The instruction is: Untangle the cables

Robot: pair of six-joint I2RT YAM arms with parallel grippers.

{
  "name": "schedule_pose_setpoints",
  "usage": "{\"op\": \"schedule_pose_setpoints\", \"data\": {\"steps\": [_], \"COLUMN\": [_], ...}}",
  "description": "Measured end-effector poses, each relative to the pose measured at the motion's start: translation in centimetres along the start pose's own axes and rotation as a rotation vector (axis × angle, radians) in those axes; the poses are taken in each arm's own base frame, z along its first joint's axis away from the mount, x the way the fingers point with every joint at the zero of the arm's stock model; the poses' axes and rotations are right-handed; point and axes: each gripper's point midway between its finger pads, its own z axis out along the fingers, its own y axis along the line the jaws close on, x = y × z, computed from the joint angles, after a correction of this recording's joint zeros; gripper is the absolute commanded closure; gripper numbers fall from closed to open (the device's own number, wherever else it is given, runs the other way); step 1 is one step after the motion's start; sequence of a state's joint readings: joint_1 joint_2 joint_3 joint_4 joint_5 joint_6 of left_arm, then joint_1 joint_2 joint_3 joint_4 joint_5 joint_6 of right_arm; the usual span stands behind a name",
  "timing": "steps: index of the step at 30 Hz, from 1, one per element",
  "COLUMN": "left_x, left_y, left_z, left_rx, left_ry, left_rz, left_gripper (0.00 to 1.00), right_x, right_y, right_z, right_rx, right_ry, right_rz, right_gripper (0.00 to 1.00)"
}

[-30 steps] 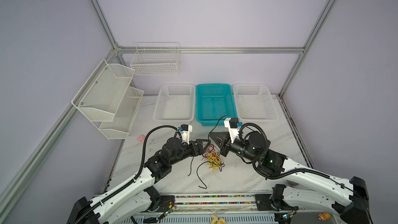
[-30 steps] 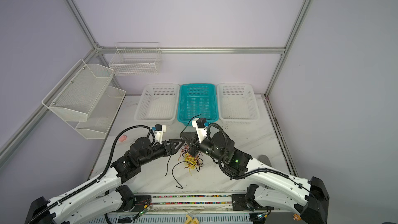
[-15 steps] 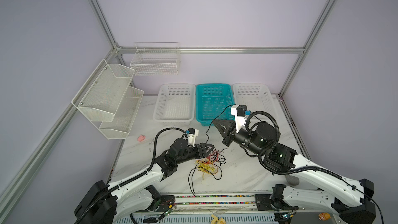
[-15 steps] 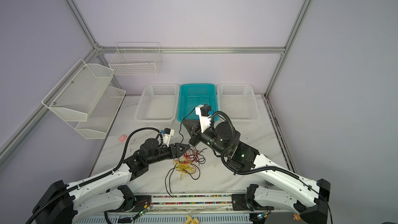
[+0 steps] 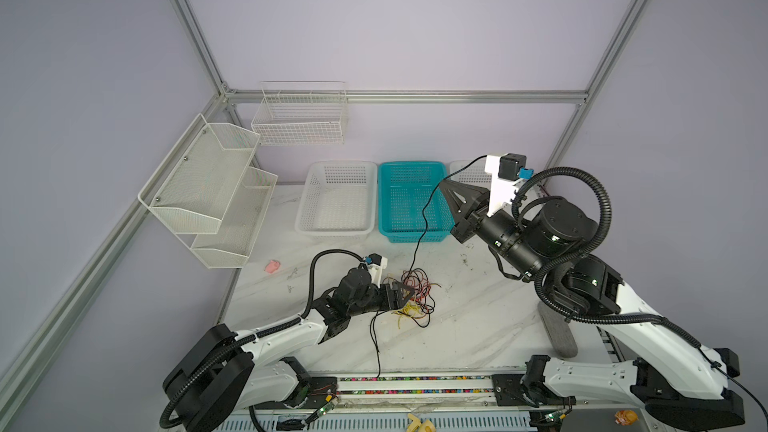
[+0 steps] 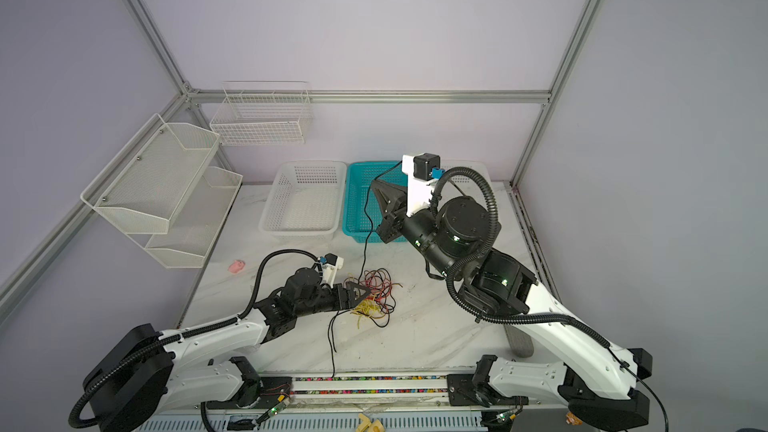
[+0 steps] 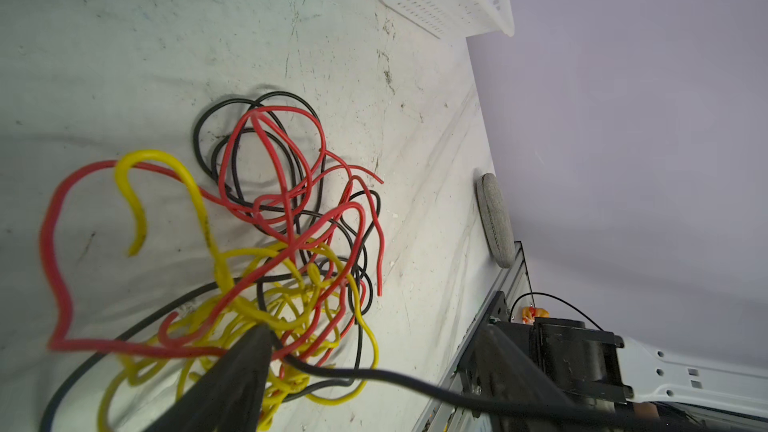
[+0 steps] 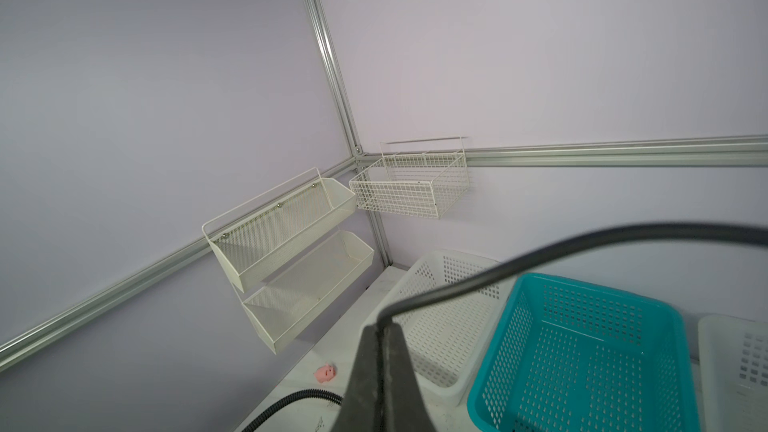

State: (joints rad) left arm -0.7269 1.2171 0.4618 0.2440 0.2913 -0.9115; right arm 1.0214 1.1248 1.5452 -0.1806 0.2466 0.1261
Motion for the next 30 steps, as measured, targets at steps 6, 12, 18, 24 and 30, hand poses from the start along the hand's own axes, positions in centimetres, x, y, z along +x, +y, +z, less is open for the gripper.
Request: {"op": "schedule_pose_setpoints", "data": {"steps": [6,12,18,24,30], "left_x": [0.3,-0.1,-0.8,-1.6,-2.0], "left_y": [0.5,0.1,-1.0,-2.3,-2.7], "left_z": [0.5,0.5,-0.1,-0.9,-1.4], "left_rx": [-0.012,0.005,0.037,0.076,0.083], "left_ry": [0.01,-0.004,-0.033,-0.067,-0.087], "left_rz": [0.009,0.019,0.029,0.046,0.051], "left_gripper": [0.35,0.54,0.71,0.87,0.87], "right_x": [-3.0,-0.4,8.4,16.7,23.4], "right_y": [-0.1,-0.5,-2.1,-3.8,-5.7], "right_z": [-1.1,-1.2,-0.9,-1.9,-3.2], "right_rx": [0.019,0.021,0.042,0.063,0.112], "right_ry": [-0.037,0.025,0.214,0.385,0.522], "right_rz": [-0.011,-0.013,-0.025,-0.016,0.004], "right_gripper": [1.0,1.0,1.0,1.0,1.0]}}
